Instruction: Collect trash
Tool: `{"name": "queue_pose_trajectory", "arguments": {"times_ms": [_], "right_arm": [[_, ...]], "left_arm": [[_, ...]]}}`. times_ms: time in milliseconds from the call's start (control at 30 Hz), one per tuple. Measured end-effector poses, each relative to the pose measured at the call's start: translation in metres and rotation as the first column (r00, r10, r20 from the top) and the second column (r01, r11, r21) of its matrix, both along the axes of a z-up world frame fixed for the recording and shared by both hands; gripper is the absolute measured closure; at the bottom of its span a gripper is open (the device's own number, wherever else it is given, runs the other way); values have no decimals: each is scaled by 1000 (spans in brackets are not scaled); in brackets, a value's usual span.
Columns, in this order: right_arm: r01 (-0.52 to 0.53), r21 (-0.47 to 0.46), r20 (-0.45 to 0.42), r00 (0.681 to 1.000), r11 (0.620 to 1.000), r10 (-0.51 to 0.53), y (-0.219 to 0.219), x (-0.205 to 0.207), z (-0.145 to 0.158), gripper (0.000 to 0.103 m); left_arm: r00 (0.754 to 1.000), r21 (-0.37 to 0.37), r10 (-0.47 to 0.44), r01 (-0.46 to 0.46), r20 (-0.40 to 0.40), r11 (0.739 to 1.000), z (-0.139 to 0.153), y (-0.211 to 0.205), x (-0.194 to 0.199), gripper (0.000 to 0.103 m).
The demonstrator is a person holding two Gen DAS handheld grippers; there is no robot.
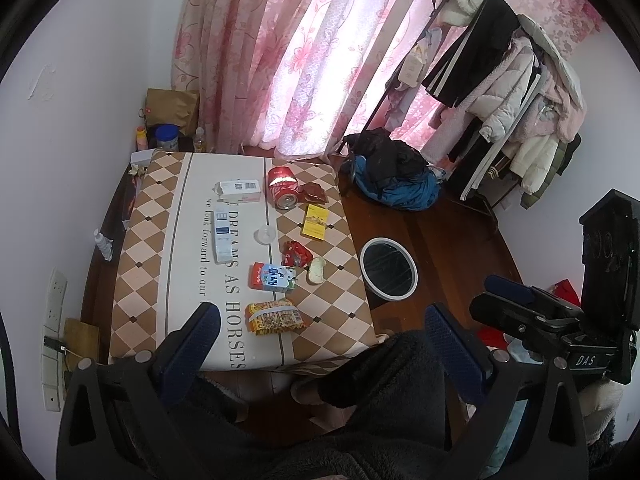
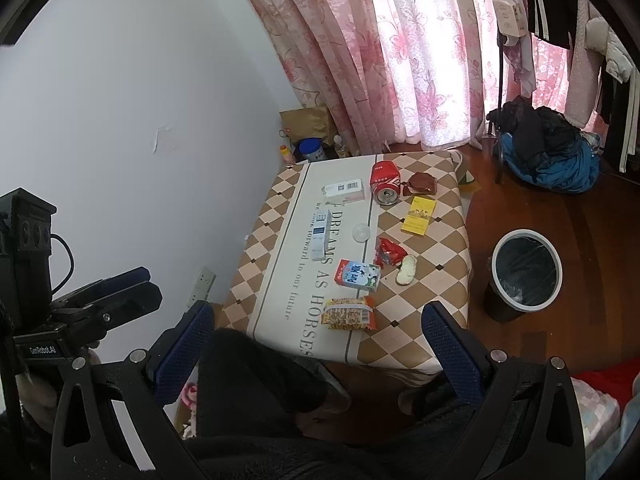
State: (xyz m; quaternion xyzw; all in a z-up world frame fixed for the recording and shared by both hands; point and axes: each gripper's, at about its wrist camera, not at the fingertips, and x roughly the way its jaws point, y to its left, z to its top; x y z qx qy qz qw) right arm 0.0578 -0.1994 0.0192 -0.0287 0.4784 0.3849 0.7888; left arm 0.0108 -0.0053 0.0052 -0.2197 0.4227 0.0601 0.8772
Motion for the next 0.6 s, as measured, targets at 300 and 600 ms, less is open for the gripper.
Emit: {"name": "queue_pose_trajectory", "arguments": {"times_ms": [300, 600], "right_arm": [[1, 1, 1, 1000, 1000, -1, 1, 1, 0, 0], [1, 2, 3, 1000, 1000, -1, 1, 0, 1, 0]], "left_arm": [[1000, -2, -5, 5, 4, 1000, -1, -1, 0, 0], [1000, -5, -6, 6, 6, 1000, -2, -1, -1, 0]]}}
